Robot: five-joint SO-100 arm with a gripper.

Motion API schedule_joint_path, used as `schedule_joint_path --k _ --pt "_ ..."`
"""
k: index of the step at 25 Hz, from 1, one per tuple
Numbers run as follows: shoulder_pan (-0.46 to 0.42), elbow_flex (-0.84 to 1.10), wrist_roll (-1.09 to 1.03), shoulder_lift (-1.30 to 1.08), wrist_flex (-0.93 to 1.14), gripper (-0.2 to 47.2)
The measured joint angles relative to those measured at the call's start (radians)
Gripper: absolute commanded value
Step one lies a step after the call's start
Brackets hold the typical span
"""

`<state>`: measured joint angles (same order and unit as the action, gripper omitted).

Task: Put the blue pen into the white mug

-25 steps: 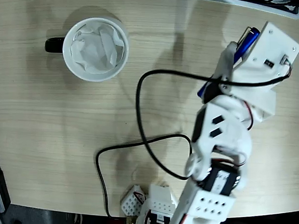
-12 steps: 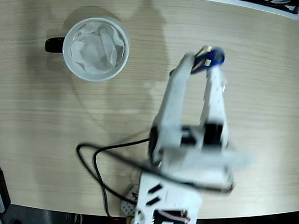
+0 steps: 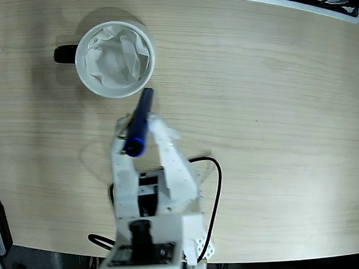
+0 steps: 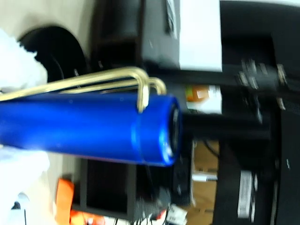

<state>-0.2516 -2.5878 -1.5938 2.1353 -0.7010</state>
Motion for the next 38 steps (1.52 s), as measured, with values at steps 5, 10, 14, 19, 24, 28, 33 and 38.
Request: schedule_joint_path --k 5,10,14,19,24,28,33,38 --pt "-0.055 -0.015 -0.038 -0.169 -0.132 0.1" --pt "-0.094 0.026 -0.054 -0.348 -0.167 0.1" --pt "-0.097 0.123 -0.055 -0.491 -0.199 0.1" --pt "-0.103 0.195 -0.055 -0.575 -0.212 0.2" --pt "-0.106 0.215 -0.055 -0.601 -0.218 26.6" --pt "-0.104 0.215 -0.055 -0.607 -0.221 31.0" --pt "-0.101 0.192 -0.055 -0.588 -0.221 0.0" --pt "-0.092 0.094 0.097 -0.417 -0.221 -0.1"
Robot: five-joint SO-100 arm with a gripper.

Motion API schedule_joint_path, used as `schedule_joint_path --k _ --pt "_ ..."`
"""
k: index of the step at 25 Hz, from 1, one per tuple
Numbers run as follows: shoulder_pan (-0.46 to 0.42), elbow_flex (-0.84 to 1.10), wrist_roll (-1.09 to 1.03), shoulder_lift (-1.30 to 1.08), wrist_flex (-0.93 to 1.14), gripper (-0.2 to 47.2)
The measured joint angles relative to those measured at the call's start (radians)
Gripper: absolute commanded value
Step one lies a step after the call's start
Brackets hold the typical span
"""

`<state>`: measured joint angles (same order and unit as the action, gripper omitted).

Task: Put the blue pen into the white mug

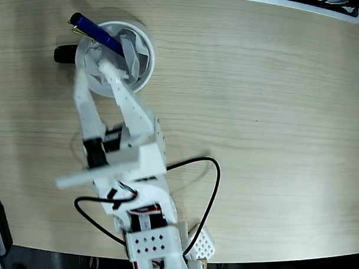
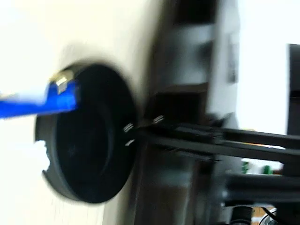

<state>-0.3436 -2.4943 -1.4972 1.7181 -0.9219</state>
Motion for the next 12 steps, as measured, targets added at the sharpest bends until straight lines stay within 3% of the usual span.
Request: schedule_joint_path --k 5,12 --pt "0.035 -0.132 0.350 0.227 0.000 -0.1" --pt "0.193 -0.394 0.799 0.552 -0.002 -0.1"
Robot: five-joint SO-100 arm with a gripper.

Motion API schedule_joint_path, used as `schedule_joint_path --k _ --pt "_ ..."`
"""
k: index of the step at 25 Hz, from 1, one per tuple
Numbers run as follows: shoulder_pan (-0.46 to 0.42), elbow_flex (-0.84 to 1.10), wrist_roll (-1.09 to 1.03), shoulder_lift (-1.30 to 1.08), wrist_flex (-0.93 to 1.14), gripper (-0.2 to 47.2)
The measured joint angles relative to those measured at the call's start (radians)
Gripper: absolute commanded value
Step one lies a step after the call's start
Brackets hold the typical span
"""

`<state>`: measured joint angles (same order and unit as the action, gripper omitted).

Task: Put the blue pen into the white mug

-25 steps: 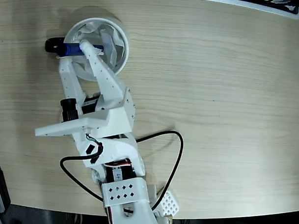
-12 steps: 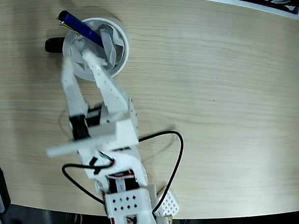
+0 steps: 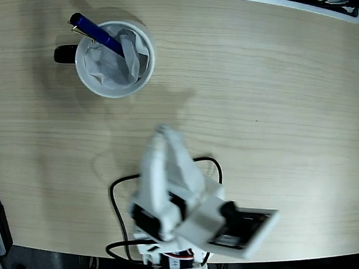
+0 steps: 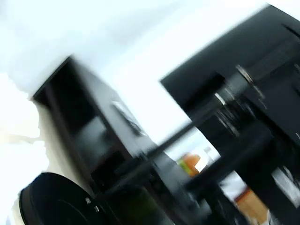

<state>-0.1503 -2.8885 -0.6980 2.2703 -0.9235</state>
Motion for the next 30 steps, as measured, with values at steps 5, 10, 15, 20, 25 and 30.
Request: schedule_joint_path --k 5,10,15,20,25,30 --pt "0.143 -0.114 0.288 0.232 0.215 -0.1" --pt "0.239 -0.115 0.468 0.445 0.661 -0.1" --pt "0.249 -0.115 0.529 0.687 1.154 -0.1" --pt "0.249 -0.115 0.569 0.890 1.586 -0.1" --pt "0.249 -0.115 0.580 1.002 1.865 -0.1" --pt "0.245 -0.115 0.580 1.031 2.028 -0.1"
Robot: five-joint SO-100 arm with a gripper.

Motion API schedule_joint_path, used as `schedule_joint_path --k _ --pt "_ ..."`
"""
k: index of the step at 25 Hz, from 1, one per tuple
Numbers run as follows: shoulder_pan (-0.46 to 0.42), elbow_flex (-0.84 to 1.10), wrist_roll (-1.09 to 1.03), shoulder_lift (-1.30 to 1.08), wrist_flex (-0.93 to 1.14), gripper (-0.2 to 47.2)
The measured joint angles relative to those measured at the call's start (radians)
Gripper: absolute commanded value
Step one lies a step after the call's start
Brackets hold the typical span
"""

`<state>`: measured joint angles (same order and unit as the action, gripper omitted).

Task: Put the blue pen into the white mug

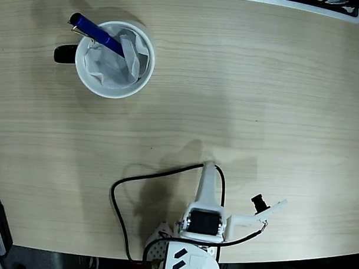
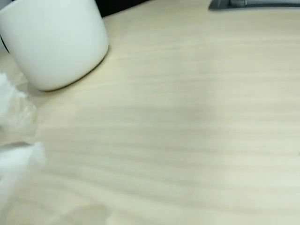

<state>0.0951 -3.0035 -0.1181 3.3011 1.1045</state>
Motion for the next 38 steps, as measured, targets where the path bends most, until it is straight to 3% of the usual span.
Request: schedule_joint_path --k 38 --pt "0.000 0.000 0.003 0.000 0.041 0.0"
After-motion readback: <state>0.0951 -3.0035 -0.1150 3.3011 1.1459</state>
